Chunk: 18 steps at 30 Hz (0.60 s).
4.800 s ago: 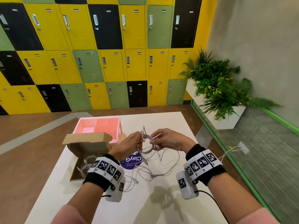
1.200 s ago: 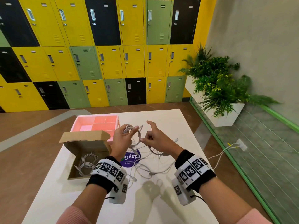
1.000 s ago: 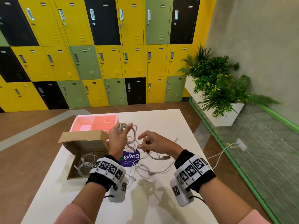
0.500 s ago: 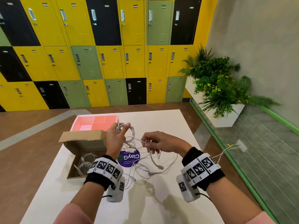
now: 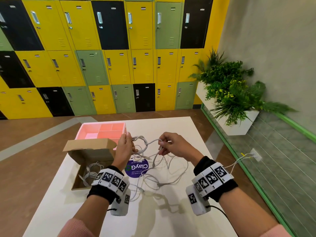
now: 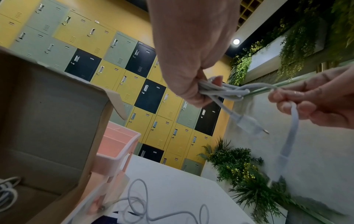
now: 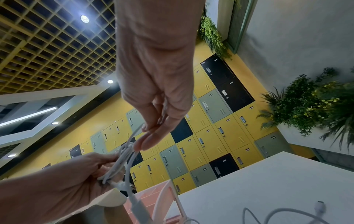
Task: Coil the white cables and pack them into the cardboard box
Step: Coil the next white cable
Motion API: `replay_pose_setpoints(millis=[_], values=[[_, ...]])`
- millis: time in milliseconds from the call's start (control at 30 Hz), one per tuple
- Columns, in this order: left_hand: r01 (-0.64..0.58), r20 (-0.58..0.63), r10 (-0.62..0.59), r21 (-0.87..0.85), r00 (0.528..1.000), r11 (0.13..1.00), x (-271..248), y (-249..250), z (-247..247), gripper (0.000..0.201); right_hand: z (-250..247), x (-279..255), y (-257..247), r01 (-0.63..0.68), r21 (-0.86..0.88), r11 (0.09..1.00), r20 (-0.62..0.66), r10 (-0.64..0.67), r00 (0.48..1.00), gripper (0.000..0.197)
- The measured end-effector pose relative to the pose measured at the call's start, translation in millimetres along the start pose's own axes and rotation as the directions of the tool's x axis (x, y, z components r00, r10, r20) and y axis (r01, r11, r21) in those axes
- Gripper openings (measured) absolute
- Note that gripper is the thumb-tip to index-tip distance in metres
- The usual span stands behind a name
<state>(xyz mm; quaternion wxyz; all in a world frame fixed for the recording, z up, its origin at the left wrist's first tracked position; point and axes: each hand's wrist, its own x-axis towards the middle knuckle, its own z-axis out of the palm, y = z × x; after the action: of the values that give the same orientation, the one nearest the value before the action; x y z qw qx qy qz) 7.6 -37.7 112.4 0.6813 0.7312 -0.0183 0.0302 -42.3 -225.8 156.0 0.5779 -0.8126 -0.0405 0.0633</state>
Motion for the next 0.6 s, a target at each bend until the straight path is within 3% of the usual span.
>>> replay_pose_setpoints(millis=[100,233,367,467,600], values=[[0.058,0.109,-0.058,0.007,0.992,0.998,-1,2,-2,0.034,0,2,4,-0.029,-0.027,0.999,-0.064,0.027,0.998,0.018],[0.157,0.316,-0.12,-0.093,0.941,0.983,-1,4,-7,0.03,-2,3,11,-0.071,-0.007,0.997,-0.117,0.069,0.991,0.018],[0.113,0.407,-0.093,-0.025,0.909,0.993,-8,10,-10,0.035,-3,4,10,-0.079,0.024,0.997,-0.138,0.082,0.987,0.013],[0.042,0.361,-0.036,-0.008,0.932,0.999,-8,12,-9,0.025,-3,3,7,-0.069,0.036,0.997,-0.141,0.073,0.987,0.01],[-0.055,0.17,0.066,-0.071,0.983,0.996,-5,13,-3,0.018,-2,1,3,-0.048,0.024,0.999,-0.125,0.051,0.991,0.012]])
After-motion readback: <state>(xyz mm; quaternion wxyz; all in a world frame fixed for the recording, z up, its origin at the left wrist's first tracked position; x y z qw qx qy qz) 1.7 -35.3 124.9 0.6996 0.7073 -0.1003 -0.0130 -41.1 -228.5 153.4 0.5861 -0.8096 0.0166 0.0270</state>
